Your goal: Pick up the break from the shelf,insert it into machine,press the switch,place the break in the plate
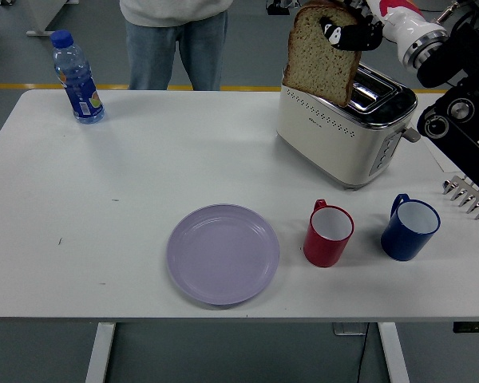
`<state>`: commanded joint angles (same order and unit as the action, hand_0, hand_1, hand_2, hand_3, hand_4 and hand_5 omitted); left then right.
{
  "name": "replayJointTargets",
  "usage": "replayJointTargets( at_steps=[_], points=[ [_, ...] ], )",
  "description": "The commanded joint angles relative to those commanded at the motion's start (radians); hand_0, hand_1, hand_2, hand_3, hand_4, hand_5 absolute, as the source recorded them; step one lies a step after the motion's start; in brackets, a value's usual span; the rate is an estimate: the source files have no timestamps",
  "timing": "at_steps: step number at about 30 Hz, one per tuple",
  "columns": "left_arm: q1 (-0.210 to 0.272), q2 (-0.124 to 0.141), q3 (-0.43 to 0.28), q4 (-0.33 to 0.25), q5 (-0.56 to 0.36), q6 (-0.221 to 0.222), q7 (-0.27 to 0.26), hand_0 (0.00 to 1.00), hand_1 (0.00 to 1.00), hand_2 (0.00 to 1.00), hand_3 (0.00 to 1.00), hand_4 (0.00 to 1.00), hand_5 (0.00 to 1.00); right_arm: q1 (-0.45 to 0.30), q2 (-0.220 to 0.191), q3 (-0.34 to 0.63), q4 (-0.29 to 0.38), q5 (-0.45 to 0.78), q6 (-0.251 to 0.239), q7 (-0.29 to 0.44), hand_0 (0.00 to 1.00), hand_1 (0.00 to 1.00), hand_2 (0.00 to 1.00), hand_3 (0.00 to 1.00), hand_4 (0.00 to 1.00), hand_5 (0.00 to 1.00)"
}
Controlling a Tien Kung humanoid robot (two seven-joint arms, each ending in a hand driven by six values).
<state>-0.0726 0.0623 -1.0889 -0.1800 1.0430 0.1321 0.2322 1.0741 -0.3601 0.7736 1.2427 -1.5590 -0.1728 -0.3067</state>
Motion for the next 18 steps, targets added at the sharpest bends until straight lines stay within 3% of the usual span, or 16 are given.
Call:
replayJointTargets(
  at_steps=[18],
  points=[
    [-0.003, -0.002, -0.006, 0.000, 0.002, 0.001, 0.000, 0.692, 0.713, 0.696, 0.570, 0.296, 0.821, -0.030, -0.023, -0.007, 0.090, 0.019, 0.013, -0.021, 0.167, 0.256, 0.374, 0.460, 0.506, 0.093]
  ],
)
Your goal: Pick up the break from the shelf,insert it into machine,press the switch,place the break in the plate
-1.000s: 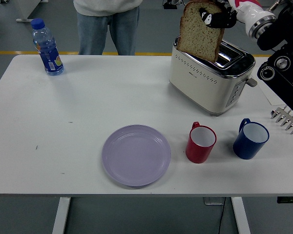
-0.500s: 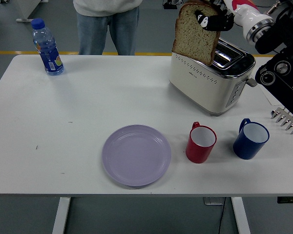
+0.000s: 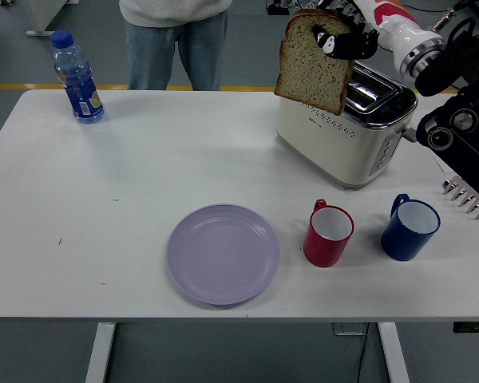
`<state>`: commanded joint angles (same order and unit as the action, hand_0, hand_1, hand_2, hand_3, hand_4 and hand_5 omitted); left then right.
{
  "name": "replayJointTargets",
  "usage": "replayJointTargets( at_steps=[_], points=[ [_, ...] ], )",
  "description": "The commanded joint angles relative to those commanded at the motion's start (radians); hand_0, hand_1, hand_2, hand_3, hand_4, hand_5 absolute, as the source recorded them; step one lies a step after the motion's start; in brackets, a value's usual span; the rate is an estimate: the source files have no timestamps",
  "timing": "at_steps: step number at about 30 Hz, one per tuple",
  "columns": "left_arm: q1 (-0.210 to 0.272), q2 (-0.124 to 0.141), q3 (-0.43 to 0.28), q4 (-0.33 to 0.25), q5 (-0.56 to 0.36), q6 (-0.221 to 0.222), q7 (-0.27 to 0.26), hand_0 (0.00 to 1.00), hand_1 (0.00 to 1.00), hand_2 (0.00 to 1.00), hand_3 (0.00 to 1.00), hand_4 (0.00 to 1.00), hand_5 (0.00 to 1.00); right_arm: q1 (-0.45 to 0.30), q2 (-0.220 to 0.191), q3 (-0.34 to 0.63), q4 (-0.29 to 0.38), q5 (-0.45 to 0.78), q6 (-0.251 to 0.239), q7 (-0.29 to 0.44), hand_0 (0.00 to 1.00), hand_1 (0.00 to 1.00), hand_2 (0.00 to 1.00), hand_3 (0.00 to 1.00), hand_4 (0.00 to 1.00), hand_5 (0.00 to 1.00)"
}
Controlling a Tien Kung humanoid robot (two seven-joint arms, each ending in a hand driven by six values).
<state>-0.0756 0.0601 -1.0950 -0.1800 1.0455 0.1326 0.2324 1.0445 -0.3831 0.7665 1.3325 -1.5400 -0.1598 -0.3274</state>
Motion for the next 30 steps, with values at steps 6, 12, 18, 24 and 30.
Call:
replayJointTargets(
  at_steps=[6, 12, 18, 24, 30],
  points=[
    [0.000, 0.000, 0.000, 0.000, -0.001, 0.000, 0.000, 0.692, 0.712, 0.696, 0.570, 0.295, 0.820, -0.010, -0.005, -0.001, 0.026, 0.003, 0.003, -0.006, 0.165, 0.254, 0.370, 0.459, 0.506, 0.092],
    [-0.001, 0.000, 0.000, 0.000, -0.001, -0.001, 0.001, 0.692, 0.712, 0.696, 0.569, 0.295, 0.819, -0.019, -0.008, -0.002, 0.045, 0.002, 0.009, -0.013, 0.165, 0.253, 0.373, 0.460, 0.506, 0.091],
    [-0.001, -0.001, 0.002, 0.000, -0.004, 0.000, 0.000, 0.692, 0.711, 0.696, 0.570, 0.296, 0.819, -0.030, -0.011, -0.003, 0.079, 0.005, 0.015, -0.022, 0.165, 0.251, 0.371, 0.458, 0.506, 0.092],
    [-0.001, -0.001, 0.001, 0.000, -0.003, -0.001, 0.000, 0.692, 0.711, 0.696, 0.570, 0.296, 0.818, -0.040, -0.010, -0.005, 0.110, 0.004, 0.016, -0.029, 0.164, 0.249, 0.368, 0.458, 0.505, 0.092],
    [0.001, -0.002, 0.000, 0.000, -0.001, -0.001, 0.001, 0.692, 0.711, 0.696, 0.570, 0.295, 0.815, -0.051, -0.011, -0.009, 0.133, -0.001, 0.017, -0.034, 0.163, 0.244, 0.362, 0.456, 0.506, 0.097]
  ],
)
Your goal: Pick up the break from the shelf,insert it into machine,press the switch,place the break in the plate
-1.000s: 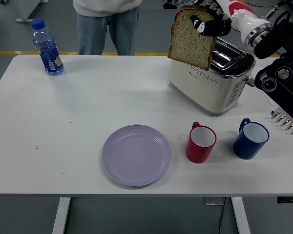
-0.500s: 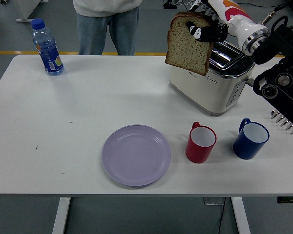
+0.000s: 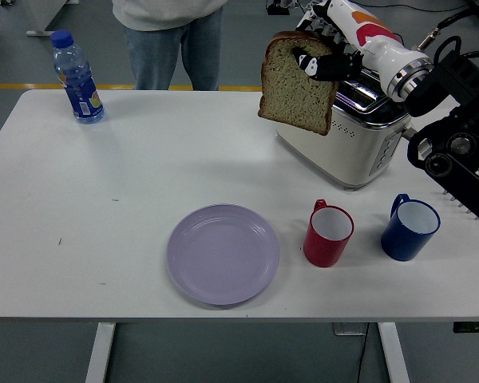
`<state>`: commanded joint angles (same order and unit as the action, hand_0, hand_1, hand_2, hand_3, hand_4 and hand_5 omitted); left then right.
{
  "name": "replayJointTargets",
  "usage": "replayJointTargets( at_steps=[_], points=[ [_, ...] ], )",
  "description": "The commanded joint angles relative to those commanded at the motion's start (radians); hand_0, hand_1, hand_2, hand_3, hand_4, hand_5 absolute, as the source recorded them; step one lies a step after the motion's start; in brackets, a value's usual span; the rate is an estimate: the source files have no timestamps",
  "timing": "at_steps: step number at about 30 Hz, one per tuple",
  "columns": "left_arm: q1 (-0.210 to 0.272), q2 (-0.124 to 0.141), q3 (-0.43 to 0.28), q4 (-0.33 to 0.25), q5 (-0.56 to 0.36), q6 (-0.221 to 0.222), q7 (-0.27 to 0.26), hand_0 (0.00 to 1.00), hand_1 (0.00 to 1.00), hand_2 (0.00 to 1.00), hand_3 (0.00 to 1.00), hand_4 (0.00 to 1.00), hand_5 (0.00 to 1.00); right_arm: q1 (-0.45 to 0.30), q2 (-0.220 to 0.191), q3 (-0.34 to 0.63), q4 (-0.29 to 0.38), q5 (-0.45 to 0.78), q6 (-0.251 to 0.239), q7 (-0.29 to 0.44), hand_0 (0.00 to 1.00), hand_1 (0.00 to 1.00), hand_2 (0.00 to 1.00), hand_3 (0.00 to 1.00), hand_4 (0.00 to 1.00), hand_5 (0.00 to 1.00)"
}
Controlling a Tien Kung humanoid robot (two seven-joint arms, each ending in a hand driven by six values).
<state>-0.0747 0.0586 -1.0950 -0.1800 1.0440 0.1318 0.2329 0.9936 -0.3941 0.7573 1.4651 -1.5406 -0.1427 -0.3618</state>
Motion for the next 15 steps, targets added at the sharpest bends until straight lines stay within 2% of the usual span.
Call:
replayJointTargets(
  at_steps=[15],
  points=[
    [0.006, 0.000, -0.005, 0.000, 0.012, -0.001, 0.002, 0.692, 0.710, 0.695, 0.570, 0.296, 0.811, -0.036, -0.002, -0.002, 0.070, -0.005, 0.005, -0.016, 0.162, 0.232, 0.361, 0.454, 0.502, 0.104]
  ],
)
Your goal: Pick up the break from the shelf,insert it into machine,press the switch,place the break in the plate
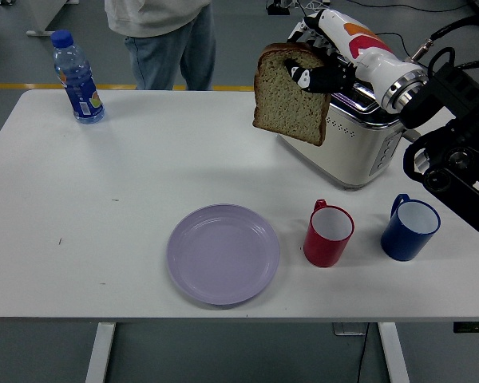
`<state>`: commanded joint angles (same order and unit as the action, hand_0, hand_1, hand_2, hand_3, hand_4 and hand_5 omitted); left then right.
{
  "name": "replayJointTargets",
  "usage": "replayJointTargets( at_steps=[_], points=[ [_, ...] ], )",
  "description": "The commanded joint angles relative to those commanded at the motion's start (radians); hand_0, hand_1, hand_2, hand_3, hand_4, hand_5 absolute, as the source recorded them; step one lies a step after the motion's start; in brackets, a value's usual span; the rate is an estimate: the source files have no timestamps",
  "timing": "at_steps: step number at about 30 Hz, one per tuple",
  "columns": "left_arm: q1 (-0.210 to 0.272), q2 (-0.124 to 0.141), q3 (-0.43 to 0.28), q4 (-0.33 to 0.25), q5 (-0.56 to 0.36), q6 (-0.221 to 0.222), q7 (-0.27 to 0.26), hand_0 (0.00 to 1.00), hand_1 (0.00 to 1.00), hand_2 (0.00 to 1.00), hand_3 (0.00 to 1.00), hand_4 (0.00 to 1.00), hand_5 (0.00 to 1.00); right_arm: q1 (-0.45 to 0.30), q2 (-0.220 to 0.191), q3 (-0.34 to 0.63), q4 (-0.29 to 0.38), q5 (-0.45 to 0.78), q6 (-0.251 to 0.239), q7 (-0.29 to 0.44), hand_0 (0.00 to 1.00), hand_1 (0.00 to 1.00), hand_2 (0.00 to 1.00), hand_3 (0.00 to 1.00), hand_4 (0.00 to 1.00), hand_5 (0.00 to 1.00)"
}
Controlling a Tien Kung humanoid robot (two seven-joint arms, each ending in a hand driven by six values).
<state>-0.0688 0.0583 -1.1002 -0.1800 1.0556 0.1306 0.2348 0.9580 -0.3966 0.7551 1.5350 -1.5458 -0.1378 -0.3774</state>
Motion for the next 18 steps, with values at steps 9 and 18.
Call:
replayJointTargets(
  at_steps=[9, 18],
  points=[
    [0.005, 0.000, -0.010, 0.000, 0.015, -0.002, 0.001, 0.692, 0.710, 0.695, 0.570, 0.297, 0.813, -0.022, 0.001, -0.004, 0.045, -0.007, 0.003, -0.013, 0.160, 0.230, 0.358, 0.453, 0.504, 0.109],
    [0.002, 0.002, -0.002, 0.000, 0.004, -0.002, -0.001, 0.692, 0.710, 0.695, 0.570, 0.297, 0.813, -0.032, -0.005, -0.004, 0.083, -0.009, 0.009, -0.026, 0.161, 0.219, 0.356, 0.453, 0.507, 0.112]
  ],
)
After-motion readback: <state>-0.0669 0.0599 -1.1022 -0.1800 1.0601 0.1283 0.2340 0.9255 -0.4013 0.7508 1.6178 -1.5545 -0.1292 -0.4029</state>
